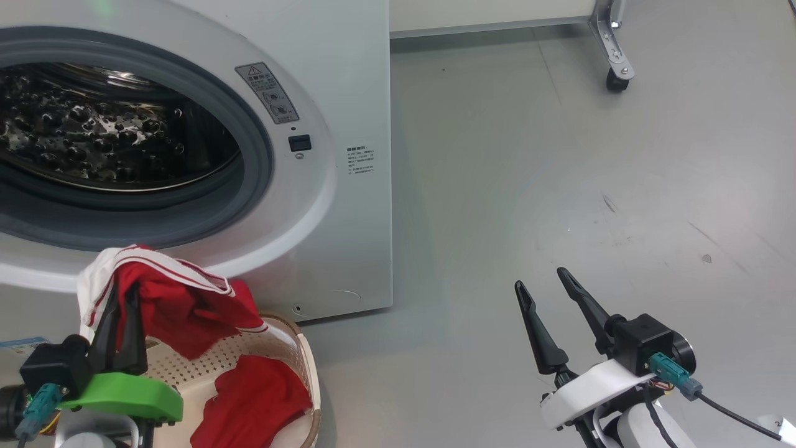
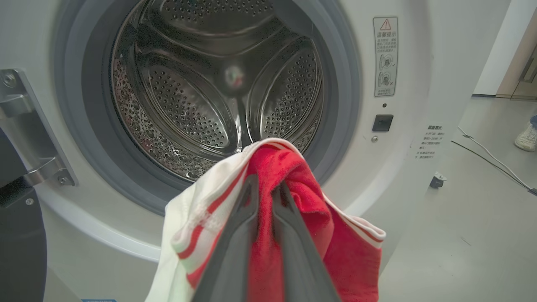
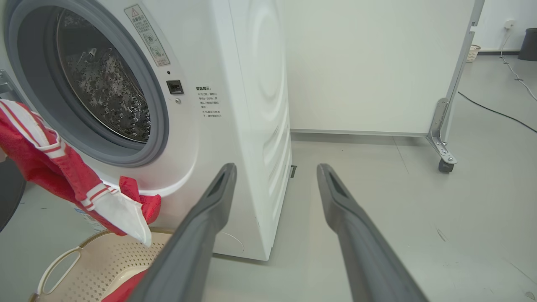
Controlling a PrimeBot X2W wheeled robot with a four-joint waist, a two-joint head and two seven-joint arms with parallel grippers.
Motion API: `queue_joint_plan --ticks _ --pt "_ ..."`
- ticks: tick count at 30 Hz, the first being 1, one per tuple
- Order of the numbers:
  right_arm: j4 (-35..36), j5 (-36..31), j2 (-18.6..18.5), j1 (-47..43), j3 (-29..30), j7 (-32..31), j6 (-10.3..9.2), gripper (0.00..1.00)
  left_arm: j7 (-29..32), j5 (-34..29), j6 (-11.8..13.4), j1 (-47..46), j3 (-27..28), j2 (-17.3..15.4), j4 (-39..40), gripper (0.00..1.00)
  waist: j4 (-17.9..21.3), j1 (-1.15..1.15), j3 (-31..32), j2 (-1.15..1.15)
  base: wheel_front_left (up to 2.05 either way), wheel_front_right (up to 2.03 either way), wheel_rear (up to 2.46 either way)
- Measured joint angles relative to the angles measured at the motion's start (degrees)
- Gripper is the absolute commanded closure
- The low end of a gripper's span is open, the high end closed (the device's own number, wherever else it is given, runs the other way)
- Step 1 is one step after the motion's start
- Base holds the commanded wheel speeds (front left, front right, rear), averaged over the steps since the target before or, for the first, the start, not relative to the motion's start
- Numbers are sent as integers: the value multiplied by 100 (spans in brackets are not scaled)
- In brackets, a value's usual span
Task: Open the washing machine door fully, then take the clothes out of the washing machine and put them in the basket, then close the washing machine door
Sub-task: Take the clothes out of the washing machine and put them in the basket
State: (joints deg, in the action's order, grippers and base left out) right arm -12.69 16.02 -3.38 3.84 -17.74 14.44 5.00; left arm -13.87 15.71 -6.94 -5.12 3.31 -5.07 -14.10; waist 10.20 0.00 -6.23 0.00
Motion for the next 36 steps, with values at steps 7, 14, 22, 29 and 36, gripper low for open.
queue_joint_plan --ticks 7,14,22,29,36 --pt "68 -5 8 12 -14 0 15 0 245 -18 0 -2 -59 -19 -277 100 101 0 -215 0 0 0 0" --pt "166 -64 14 62 -40 0 15 0 444 -62 0 -60 -59 -142 -501 100 199 0 -559 0 0 0 0" --pt "263 -104 26 253 -104 0 15 0 572 -93 -1 -319 -70 -293 -758 100 309 0 -976 0 0 0 0" --pt "339 -114 33 371 -120 0 -4 0 683 -112 -1 -618 -49 -394 -1155 100 426 0 -1392 0 0 0 0" --pt "379 -189 43 467 -83 0 -21 0 782 -58 -1 -928 41 -405 -1730 100 469 0 -1755 0 0 0 0"
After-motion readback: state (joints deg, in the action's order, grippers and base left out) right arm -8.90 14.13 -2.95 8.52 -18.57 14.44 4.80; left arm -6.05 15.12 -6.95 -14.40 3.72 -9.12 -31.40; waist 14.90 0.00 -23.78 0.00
